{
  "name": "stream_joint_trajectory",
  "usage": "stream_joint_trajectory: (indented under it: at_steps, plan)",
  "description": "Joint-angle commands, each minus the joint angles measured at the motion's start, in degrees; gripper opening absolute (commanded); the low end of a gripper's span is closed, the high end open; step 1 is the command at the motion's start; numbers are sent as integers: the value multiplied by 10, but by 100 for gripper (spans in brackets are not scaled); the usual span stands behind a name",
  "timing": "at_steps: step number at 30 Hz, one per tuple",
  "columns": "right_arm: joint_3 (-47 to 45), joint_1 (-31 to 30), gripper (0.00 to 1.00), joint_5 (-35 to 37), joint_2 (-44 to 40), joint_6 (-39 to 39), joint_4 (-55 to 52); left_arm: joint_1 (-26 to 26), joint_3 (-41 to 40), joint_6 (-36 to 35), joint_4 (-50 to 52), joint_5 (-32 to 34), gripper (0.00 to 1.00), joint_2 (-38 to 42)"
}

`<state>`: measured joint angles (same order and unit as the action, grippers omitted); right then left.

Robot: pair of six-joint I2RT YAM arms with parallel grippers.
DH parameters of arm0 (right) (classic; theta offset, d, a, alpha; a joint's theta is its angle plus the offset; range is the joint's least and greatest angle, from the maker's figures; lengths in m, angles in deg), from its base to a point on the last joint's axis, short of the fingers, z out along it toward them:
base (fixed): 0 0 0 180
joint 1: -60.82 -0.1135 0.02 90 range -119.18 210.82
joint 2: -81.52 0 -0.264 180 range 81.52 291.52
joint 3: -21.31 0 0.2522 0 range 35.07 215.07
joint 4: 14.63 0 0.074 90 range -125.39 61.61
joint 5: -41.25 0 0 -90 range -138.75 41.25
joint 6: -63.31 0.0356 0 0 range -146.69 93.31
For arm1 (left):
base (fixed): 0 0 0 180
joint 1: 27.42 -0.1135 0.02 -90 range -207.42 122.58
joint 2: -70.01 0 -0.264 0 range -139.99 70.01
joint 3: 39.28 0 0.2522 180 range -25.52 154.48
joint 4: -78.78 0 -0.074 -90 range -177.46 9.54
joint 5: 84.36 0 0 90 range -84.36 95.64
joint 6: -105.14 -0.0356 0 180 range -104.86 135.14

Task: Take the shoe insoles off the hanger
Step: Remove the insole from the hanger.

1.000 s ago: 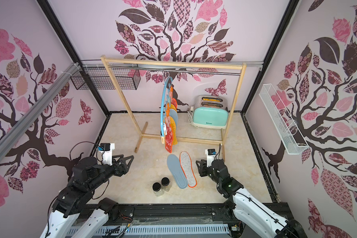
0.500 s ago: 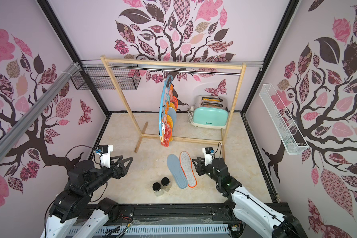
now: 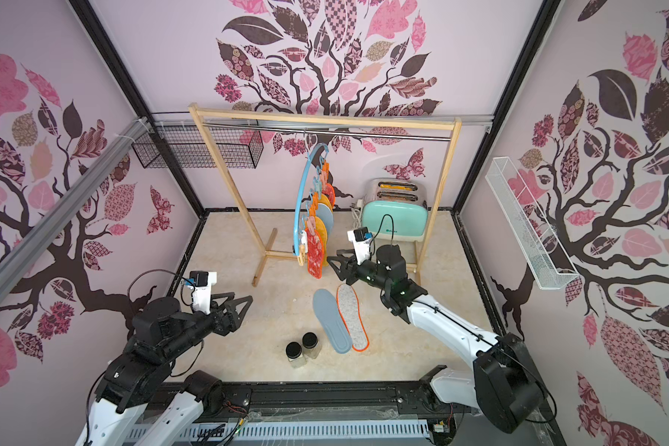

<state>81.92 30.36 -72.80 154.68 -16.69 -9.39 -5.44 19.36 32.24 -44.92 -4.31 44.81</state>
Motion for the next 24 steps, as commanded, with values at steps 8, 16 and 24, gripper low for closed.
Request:
stream_joint_trajectory:
  at_steps: [8, 16, 24]
  plan:
    - [135, 1, 52, -63, 124, -36, 5, 2, -5, -8, -10, -10, 72, -5]
    - [183, 1, 47, -92, 190, -27, 12, 3, -5, -8, -9, -11, 72, -10]
    - [181, 0, 39, -118, 233, 1, 47, 3, -5, -8, -9, -14, 71, -14]
